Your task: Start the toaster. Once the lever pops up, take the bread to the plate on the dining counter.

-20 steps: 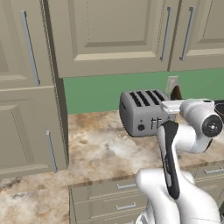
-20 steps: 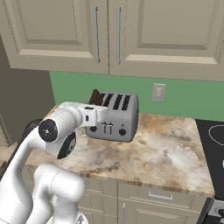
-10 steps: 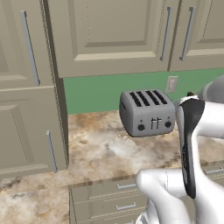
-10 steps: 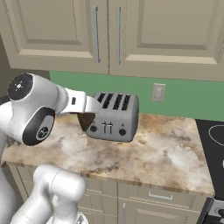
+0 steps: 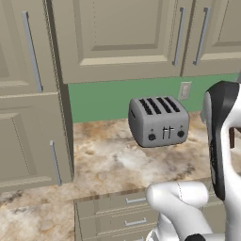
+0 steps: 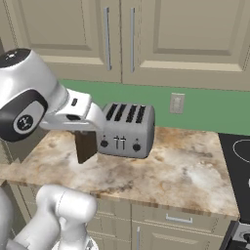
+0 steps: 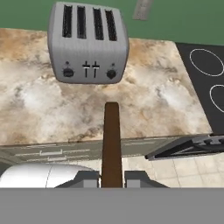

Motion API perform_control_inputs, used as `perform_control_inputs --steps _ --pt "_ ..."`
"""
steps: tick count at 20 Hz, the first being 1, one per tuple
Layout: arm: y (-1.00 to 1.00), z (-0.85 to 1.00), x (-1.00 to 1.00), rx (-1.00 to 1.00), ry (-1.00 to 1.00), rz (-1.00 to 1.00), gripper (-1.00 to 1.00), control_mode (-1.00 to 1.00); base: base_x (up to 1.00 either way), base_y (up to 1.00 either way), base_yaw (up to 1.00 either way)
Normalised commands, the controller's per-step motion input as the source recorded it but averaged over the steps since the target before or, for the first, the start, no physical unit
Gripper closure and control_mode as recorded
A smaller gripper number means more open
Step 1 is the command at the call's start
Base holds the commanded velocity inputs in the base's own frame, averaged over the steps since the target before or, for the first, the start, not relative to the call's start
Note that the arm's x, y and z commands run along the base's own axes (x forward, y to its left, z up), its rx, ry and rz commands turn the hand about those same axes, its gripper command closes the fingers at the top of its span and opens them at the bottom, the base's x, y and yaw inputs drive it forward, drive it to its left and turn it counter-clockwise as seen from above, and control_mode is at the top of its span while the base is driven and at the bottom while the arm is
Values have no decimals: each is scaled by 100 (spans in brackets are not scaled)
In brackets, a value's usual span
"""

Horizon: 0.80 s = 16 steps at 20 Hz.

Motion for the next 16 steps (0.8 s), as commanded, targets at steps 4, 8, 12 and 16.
perform_control_inputs --steps 4,8,12,16 --pt "3 -23 -21 4 -2 -15 100 -100 0 0 0" --pt "14 -27 -23 9 -5 -13 100 -100 0 0 0" --pt "26 -32 -21 10 0 -7 100 -100 0 0 0" --pt "23 0 11 3 0 3 100 -100 0 0 0"
